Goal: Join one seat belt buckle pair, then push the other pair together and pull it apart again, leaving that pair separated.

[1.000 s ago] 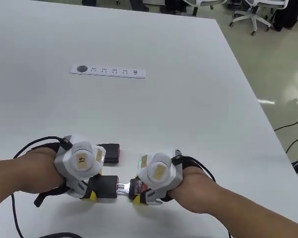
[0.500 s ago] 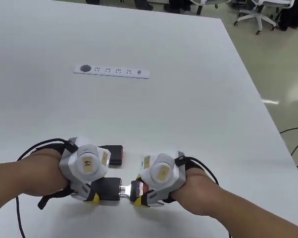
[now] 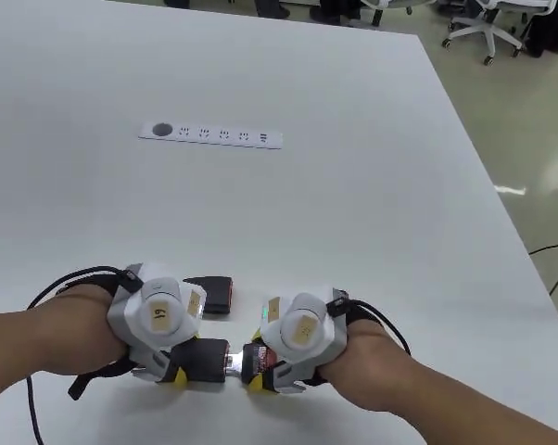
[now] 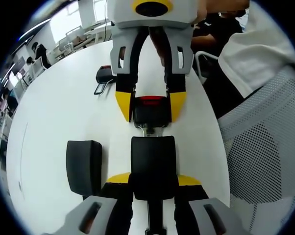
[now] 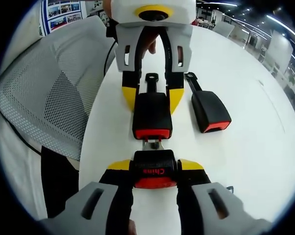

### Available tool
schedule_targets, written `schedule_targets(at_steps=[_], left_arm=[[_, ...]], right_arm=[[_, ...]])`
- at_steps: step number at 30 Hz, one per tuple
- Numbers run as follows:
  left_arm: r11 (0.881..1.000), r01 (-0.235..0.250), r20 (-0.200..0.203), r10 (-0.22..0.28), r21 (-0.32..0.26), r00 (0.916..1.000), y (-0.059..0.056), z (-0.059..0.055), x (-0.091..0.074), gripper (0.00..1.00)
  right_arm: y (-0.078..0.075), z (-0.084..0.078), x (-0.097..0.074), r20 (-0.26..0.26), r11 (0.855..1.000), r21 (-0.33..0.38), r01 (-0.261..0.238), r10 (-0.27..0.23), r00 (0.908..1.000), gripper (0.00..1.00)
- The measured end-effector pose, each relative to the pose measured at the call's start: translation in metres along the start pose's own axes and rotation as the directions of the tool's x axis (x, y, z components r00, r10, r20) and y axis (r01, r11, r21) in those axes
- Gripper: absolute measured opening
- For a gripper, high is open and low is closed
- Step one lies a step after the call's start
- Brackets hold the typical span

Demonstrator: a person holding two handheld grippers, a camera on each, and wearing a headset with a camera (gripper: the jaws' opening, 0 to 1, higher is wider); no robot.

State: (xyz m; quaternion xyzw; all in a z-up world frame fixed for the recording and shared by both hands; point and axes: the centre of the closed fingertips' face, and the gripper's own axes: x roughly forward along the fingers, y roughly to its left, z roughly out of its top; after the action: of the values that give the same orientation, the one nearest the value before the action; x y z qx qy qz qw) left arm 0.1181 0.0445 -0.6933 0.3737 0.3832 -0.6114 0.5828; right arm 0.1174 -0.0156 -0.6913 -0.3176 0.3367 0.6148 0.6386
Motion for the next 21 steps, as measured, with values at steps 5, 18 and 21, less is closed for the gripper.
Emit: schedule_targets(at_steps=[5, 18, 21], left_arm=[[1.000, -0.002, -0.009, 0.002, 0.004, 1.0000, 0.000, 0.000, 0.000, 0.32], [1.000, -0.006, -0.005, 0.006, 0.008, 1.0000, -0.001, 0.000, -0.001, 0.32], [1.000, -0.006, 0.002, 0.006, 0.005, 1.0000, -0.002, 0.001, -0.002, 0.32]], right_arm=[[0.000, 0.001, 0.000, 0.009, 1.000, 0.005, 0.004, -0.004, 0.9999, 0.31], [0.002, 0.011, 0.008, 0.055, 1.000, 0.023, 0.020, -0.021, 0.9983, 0.31], [0.002, 0.012, 0.009, 0.066, 1.000, 0.023, 0.018, -0.020, 0.9977, 0.31]])
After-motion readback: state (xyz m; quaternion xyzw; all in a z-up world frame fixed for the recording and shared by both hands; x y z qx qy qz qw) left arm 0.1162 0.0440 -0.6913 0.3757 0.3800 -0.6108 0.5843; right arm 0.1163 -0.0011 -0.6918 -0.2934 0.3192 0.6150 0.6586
